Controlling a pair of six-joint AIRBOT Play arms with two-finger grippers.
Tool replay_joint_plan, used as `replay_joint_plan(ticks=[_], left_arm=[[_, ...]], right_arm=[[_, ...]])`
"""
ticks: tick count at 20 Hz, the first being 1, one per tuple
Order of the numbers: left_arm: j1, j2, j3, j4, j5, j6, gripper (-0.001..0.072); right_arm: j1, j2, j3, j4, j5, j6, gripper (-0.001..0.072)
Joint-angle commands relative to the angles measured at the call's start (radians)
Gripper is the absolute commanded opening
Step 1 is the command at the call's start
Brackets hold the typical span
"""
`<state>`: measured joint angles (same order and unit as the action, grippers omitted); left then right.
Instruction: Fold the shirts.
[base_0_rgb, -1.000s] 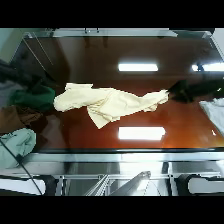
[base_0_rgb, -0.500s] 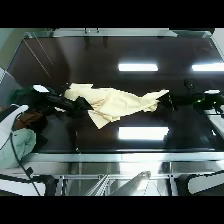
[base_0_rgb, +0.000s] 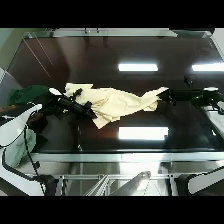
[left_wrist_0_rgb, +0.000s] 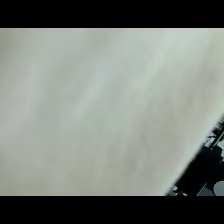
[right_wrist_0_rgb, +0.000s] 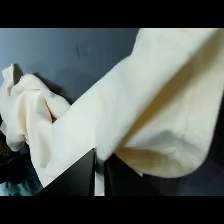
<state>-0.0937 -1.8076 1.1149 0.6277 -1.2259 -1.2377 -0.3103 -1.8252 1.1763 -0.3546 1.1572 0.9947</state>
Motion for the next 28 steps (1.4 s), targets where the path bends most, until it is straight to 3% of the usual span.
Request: replay_joint_plan(ticks=[1,6,7,8,9,15,21,24,25,26,28], left_arm=[[0.018,0.001,0.001,0.005,0.029,0.006,0.0023],[0.092,0.109,0.001,0.010,-0.095,0.025,0.0023],[0.106,0.140,0.001,0.025,-0.098,0.026,0.0072],[0.119,0.167,0.000,0.068,-0.087,0.024,0.0325],[0.131,0.193,-0.010,0.117,-0.060,0.023,0.0343],[0.117,0.156,-0.089,0.124,0.051,0.003,0.0343],[0.035,0.047,0.043,0.140,0.117,0.005,0.0343],[0.011,-0.029,0.103,0.092,0.076,-0.014,0.0344],[0.005,-0.048,0.133,0.068,0.042,-0.014,0.0311],[0.003,-0.056,0.163,0.058,0.002,-0.004,0.0022],[-0.003,-0.051,0.212,0.063,-0.077,0.011,0.0012]], right_arm=[[-0.001,-0.002,0.004,0.086,0.050,-0.058,0.0015],[-0.001,0.000,0.004,0.149,0.090,-0.061,0.0015],[0.000,0.000,0.004,0.149,0.096,-0.061,0.0015],[0.000,0.000,0.004,0.149,0.101,-0.061,0.0016],[0.000,0.000,0.004,0.150,0.105,-0.061,0.0015],[0.000,0.000,0.004,0.150,0.105,-0.061,0.0015],[0.000,0.000,0.004,0.151,0.116,-0.061,0.0015],[0.000,0.000,0.004,0.157,0.121,-0.061,0.0015],[0.000,0.000,0.004,0.158,0.131,-0.061,0.0015],[0.000,0.000,0.004,0.158,0.142,-0.061,0.0015],[-0.005,0.008,0.004,0.157,0.180,-0.069,0.0014]])
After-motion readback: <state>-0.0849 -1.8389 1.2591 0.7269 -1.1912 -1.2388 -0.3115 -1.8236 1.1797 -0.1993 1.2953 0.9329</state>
